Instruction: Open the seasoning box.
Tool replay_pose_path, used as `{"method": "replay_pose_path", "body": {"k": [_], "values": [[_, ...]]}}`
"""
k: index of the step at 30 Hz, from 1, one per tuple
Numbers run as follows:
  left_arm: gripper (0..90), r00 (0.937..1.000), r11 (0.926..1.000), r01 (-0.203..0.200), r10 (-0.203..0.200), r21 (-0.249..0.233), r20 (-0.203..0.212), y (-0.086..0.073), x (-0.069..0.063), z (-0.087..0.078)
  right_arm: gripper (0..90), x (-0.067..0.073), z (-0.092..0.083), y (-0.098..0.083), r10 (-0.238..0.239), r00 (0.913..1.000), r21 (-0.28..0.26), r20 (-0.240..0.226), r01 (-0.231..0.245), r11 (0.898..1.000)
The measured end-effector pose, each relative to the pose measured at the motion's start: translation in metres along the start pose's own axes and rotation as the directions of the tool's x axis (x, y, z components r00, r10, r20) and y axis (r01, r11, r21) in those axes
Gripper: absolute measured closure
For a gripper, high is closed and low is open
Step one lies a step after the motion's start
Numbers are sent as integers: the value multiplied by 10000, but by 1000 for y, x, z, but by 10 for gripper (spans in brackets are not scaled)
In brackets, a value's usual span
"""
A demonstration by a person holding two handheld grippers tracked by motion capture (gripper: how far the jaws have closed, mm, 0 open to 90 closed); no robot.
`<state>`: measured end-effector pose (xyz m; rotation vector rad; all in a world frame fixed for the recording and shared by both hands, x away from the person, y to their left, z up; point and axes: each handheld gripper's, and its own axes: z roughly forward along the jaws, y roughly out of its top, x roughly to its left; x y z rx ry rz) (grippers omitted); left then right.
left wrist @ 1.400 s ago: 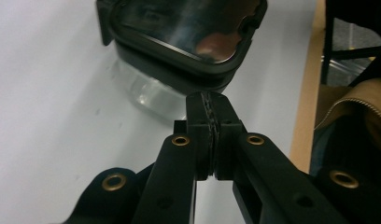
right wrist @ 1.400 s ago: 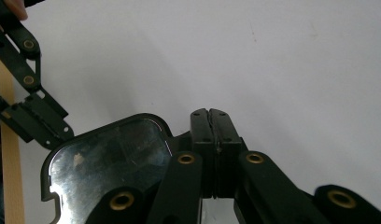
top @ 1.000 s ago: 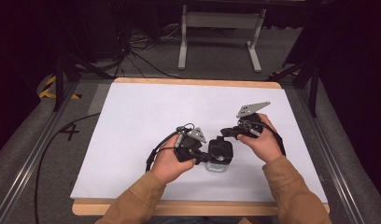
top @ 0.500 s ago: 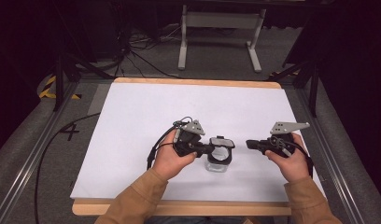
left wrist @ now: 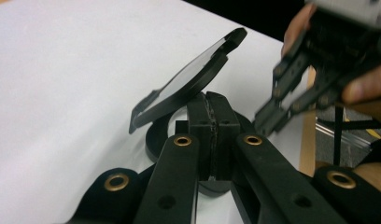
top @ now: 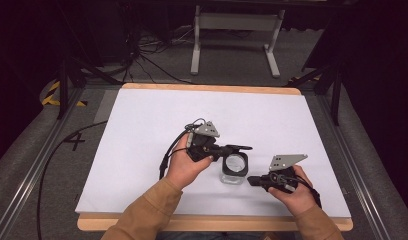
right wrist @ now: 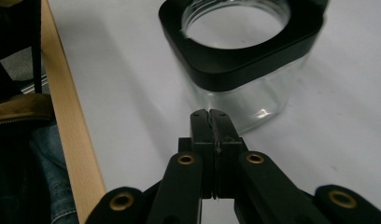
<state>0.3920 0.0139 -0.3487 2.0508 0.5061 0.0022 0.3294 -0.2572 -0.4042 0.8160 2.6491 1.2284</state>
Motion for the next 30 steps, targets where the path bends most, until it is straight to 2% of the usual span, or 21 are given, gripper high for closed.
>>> {"method": "replay_pose_path", "body": {"k": [3,9,13,18,24,28,30], "values": [[879,9999,9997,-78,75,-229,-147,3,1,0,900,2,10,-1,-14,10000,133,-89,15,9999],[874,9988,9984,59,-85,-555,-473,6,6,2,900,3,24,-1,-15,9993,216,-370,23,9998],[873,9981,9979,121,-158,-633,-595,7,9,1,900,4,26,-2,-17,9993,281,-374,27,9996],[865,9963,9946,300,-378,-992,-776,9,15,0,900,1,25,-4,117,9997,342,-193,-110,9994],[855,9954,9935,445,-530,-1052,-794,13,19,3,900,0,25,-5,198,9998,405,-73,-195,9990],[855,9944,9889,546,-665,-1382,-824,15,21,4,900,0,26,-6,173,9998,469,19,-173,9987],[854,9920,9875,629,-778,-1446,-994,16,24,3,900,1,26,-6,169,9998,478,53,-171,9987]]}}
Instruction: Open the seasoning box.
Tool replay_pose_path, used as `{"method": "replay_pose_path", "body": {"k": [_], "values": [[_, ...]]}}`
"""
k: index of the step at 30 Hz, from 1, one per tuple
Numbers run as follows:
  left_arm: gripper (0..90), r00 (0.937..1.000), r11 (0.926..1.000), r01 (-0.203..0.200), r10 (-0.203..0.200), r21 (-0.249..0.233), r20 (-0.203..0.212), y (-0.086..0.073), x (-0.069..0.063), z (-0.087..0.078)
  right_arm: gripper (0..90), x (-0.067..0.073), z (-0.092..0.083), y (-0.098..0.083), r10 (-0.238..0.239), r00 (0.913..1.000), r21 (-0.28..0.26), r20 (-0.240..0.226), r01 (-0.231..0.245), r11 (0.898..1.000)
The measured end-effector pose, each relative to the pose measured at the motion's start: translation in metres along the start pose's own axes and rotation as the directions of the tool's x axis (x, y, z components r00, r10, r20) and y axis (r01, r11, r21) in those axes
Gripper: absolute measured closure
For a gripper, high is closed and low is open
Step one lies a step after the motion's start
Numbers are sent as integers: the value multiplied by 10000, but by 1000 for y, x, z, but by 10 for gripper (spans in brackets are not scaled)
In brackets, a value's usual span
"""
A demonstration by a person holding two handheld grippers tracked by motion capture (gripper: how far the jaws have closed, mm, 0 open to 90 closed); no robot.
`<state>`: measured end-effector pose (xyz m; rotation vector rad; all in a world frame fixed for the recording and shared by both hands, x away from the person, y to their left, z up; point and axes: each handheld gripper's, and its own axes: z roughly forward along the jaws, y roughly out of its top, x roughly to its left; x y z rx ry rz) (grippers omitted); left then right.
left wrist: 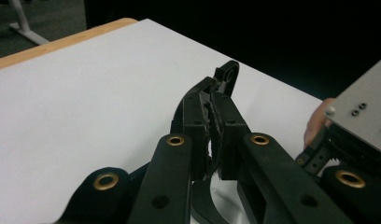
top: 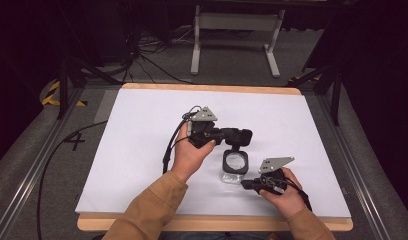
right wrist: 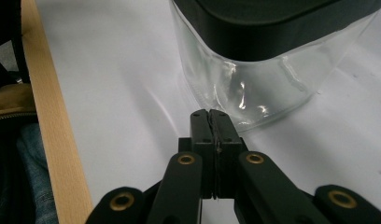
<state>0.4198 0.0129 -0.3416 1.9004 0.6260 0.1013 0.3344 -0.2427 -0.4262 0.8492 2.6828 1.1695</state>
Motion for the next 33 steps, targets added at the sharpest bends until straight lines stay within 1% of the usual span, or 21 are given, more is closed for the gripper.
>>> {"method": "replay_pose_path", "body": {"k": [1,2,3,4,5,6,12,13,14,15,18,19,20,21,24,26,27,28,29,32,33], "values": [[852,10000,10000,-1,0,-77,-56,0,2,1,900,0,0,0,11,10000,2,10,-11,10000],[848,9999,9999,77,-76,90,-132,0,3,1,900,0,0,0,41,10000,17,20,-41,10000],[846,9998,10000,91,-91,-25,-199,-1,4,2,900,0,0,-1,24,10000,12,33,-24,10000],[846,9994,9999,122,-121,45,-314,-1,4,1,900,0,0,-1,29,10000,15,42,-29,10000],[844,9993,9999,120,-120,-2,-345,-1,5,2,900,0,0,-1,43,10000,19,53,-43,10000],[841,9992,9999,141,-138,62,-381,-1,5,2,900,-1,0,-1,47,10000,27,59,-47,10000],[821,9999,9999,86,-85,95,-123,-2,1,2,900,0,-1,-1,41,10000,16,63,-41,10000],[821,10000,9998,53,-52,204,-50,-2,0,2,900,0,-1,-1,51,10000,6,53,-51,10000],[815,10000,9992,-75,76,397,-18,-2,-1,1,900,-1,-1,-1,55,10000,38,72,-56,10000],[811,9999,9991,-110,108,414,62,-4,-2,2,900,-1,-1,-1,51,10000,47,62,-51,10000],[809,9996,9970,-269,260,720,133,-6,-5,0,900,0,-1,-1,5,10000,89,8,-5,10000],[809,9994,9969,-289,275,727,205,-7,-6,-1,900,0,-1,-1,-1,10000,109,-31,2,9999],[797,9992,9962,-396,392,771,73,-8,-8,-3,900,0,-1,-1,-31,10000,122,-50,32,9999],[798,9993,9956,-367,366,858,33,-8,-9,-5,900,0,-1,-1,-63,10000,133,-59,64,9999],[805,9988,9935,-491,487,1028,65,-11,-10,-13,900,-1,-4,-1,-98,9998,170,-152,100,9998],[806,9987,9937,-500,494,1005,78,-12,-10,-17,900,-2,-7,-1,-60,9996,116,-268,63,9999],[805,9987,9928,-504,494,1088,116,-12,-11,-21,900,-3,-10,-1,-62,9995,73,-300,64,10000],[804,9987,9934,-508,499,1031,116,-13,-11,-24,900,-4,-13,0,-99,9996,28,-280,100,9999],[802,9983,9923,-591,585,1088,87,-13,-11,-28,900,-5,-16,1,-115,9996,-38,-244,114,9999],[790,9975,9900,-659,688,1247,-190,-15,-10,-41,900,-10,-28,5,-129,9998,-317,-132,124,9994],[784,9971,9883,-692,728,1357,-215,-15,-9,-46,900,-13,-33,7,-127,9999,-455,-64,124,9989]]}}
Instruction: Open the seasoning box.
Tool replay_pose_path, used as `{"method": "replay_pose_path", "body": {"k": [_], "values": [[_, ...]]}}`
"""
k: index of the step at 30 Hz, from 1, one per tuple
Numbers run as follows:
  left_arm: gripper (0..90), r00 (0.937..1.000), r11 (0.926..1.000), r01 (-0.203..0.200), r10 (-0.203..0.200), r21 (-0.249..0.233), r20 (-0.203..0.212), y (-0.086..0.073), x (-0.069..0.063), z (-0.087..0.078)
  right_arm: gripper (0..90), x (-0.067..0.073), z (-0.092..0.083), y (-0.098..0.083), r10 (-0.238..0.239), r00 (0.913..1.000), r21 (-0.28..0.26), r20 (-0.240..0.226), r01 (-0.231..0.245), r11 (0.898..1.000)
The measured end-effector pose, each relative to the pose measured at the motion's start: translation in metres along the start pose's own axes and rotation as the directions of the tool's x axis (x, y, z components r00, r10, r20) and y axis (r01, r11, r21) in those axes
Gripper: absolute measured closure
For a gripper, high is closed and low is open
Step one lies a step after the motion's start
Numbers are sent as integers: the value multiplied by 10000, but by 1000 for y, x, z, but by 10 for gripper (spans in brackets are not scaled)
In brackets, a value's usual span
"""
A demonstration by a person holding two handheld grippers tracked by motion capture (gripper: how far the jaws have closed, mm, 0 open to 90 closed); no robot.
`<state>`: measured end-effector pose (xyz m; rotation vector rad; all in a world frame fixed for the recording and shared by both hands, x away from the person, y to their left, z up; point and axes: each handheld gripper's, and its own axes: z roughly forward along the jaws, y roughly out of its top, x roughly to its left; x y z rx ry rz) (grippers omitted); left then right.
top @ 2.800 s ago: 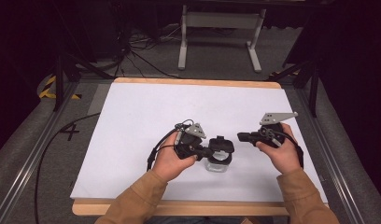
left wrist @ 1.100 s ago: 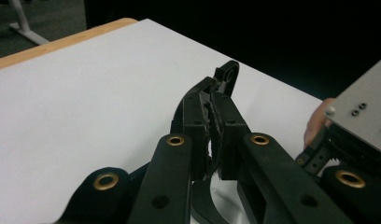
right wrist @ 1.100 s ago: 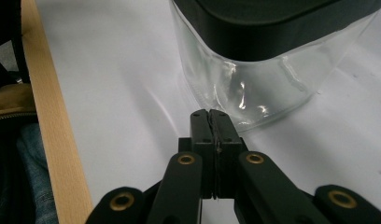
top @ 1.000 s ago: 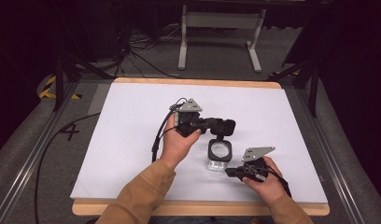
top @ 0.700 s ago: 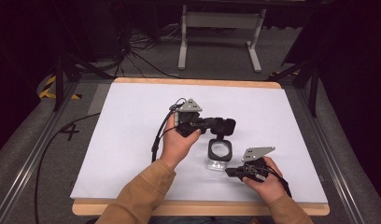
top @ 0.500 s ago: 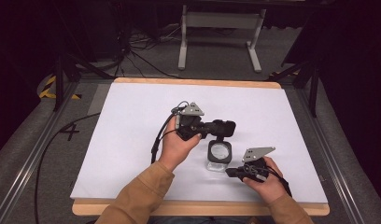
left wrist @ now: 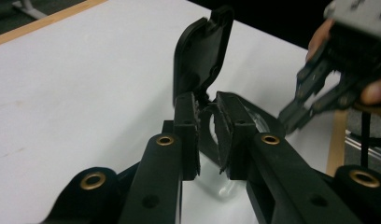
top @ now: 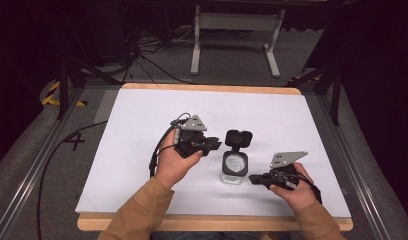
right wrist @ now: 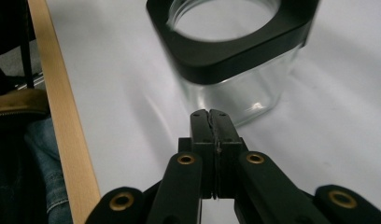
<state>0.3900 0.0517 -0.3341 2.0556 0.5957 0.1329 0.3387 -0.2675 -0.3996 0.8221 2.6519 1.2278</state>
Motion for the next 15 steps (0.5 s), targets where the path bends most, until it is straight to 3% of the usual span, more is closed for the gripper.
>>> {"method": "replay_pose_path", "body": {"k": [5,8,9,10,12,13,14,15], "values": [[737,9993,9996,266,-262,122,-270,-11,10,-19,897,-13,-17,6,123,9992,-444,371,-106,9990],[705,9977,9983,421,-398,410,-548,-20,16,-29,839,-22,-24,9,125,9962,-579,867,-75,9983],[687,9977,9983,421,-398,410,-548,-20,16,-29,830,-25,-26,10,221,9940,-544,1070,-163,9984],[661,9954,9964,481,-420,704,-860,-27,22,-34,809,-29,-28,10,236,9913,-503,1292,-172,9986],[633,9935,9957,619,-549,686,-995,-31,25,-36,738,-37,-31,10,369,9853,-489,1666,-291,9984],[633,9927,9948,629,-540,806,-1079,-35,29,-38,738,-37,-31,10,369,9853,-489,1666,-291,9984],[617,9893,9927,793,-672,905,-1293,-40,32,-41,701,-46,-34,8,493,9753,-446,2151,-406,9982],[613,9843,9915,861,-696,971,-1619,-46,37,-43,681,-50,-35,6,533,9721,-430,2283,-446,9981]]}}
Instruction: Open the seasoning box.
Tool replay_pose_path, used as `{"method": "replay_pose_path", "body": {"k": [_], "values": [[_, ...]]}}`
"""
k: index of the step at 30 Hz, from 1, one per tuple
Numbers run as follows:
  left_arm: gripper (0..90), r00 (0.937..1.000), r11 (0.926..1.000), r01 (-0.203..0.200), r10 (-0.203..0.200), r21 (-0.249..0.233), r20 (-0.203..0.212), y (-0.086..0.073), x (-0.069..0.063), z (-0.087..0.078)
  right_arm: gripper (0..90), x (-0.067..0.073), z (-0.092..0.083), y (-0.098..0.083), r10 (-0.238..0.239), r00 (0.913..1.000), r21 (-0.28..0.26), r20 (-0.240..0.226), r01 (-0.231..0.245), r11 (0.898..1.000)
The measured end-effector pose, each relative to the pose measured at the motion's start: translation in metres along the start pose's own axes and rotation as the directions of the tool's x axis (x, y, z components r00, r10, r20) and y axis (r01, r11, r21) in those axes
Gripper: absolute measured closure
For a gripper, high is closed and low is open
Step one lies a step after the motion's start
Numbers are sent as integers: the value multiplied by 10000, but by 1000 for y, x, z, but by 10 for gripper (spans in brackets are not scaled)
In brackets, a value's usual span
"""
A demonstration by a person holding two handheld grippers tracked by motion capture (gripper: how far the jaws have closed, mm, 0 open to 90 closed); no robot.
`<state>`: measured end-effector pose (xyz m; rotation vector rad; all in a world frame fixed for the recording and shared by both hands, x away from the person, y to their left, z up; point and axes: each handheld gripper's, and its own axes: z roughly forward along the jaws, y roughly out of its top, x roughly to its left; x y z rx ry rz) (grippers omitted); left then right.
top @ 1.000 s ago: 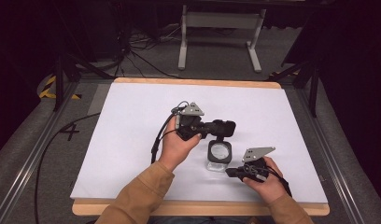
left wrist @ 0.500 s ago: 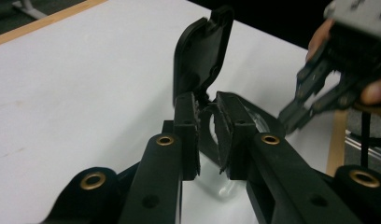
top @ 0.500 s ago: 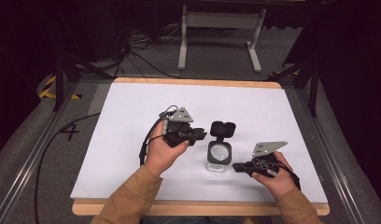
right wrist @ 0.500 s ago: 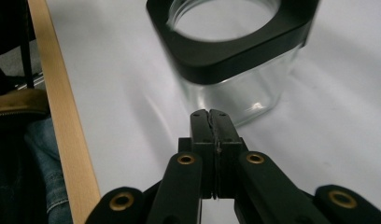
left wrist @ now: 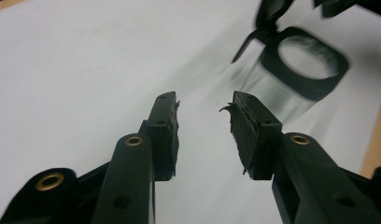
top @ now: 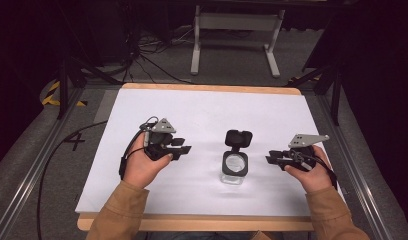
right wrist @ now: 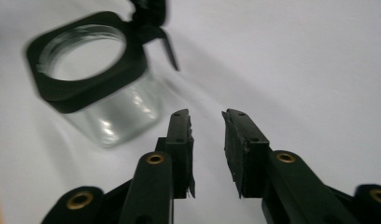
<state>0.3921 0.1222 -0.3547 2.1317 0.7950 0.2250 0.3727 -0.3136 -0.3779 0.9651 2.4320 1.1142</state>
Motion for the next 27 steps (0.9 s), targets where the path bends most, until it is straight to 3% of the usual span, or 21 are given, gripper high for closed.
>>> {"method": "replay_pose_path", "body": {"k": [2,3,4,5,8,10,13,19,21,27], "values": [[596,9999,9999,96,-95,140,-76,-3,3,-1,659,-5,0,-2,150,9998,16,116,-150,9999],[596,9991,9992,377,-374,165,-178,-9,10,-1,644,-10,0,-4,224,9993,89,288,-227,9997],[578,9990,9990,385,-380,204,-245,-12,15,0,615,-20,0,-9,302,9973,260,662,-320,9992],[564,9990,9990,385,-380,204,-245,-12,15,0,615,-20,0,-9,302,9973,260,662,-320,9992],[514,9960,9957,570,-516,729,-733,-25,31,9,581,-37,3,-20,777,9923,371,965,-816,9960],[497,9950,9945,692,-630,790,-780,-30,36,14,571,-41,5,-24,857,9910,387,1027,-900,9952],[465,9940,9870,947,-866,1296,-672,-43,50,25,546,-53,12,-35,1127,9848,539,1323,-1206,9912],[415,9919,9767,1042,-883,1877,-909,-54,61,34,514,-62,21,-47,1206,9760,930,1815,-1391,9859],[402,9920,9725,920,-708,2141,-1046,-58,64,38,510,-63,23,-49,1206,9756,1080,1836,-1420,9839],[372,9895,9727,987,-736,2100,-1241,-63,68,42,492,-63,25,-50,1242,9745,954,1870,-1439,9850]]}}
